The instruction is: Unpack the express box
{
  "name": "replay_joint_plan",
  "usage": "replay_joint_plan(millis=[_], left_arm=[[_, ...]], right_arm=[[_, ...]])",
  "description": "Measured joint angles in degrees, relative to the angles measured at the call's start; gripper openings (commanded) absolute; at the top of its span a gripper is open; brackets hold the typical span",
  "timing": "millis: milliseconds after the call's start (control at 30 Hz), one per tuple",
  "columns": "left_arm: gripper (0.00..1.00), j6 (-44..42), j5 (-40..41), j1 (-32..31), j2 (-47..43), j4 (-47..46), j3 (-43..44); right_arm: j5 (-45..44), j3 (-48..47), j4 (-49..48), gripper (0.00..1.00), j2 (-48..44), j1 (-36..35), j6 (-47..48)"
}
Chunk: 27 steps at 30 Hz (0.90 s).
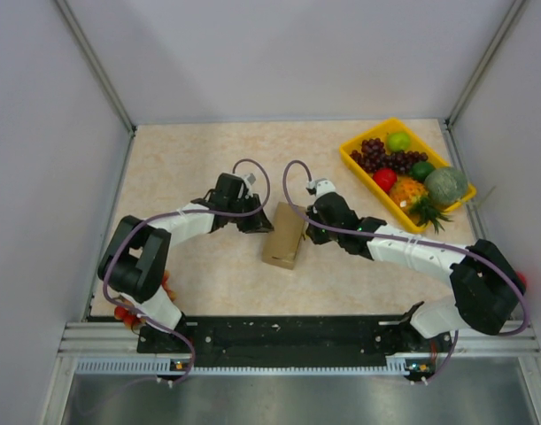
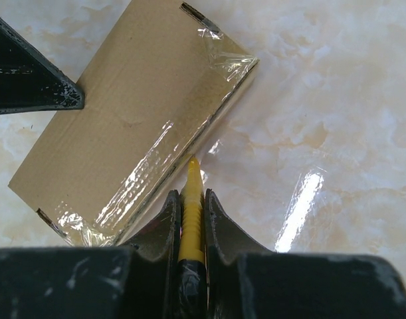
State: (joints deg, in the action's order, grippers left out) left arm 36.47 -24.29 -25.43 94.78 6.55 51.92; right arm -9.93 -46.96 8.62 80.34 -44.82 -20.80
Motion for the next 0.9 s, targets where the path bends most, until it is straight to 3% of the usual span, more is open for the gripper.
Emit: replay_joint_plan(millis=[467, 900], left_arm=[[0.18, 2.86, -8.61, 10.27, 1.22, -4.76, -5.81], [0.20, 3.08, -8.00, 10.93, 2.45, -2.58, -7.67]], right_arm=[[2.73, -3.13, 0.70, 0.00, -3.15, 0.00, -0.50], [5.22, -4.96, 0.35, 0.00, -3.17, 0.00, -0.94]])
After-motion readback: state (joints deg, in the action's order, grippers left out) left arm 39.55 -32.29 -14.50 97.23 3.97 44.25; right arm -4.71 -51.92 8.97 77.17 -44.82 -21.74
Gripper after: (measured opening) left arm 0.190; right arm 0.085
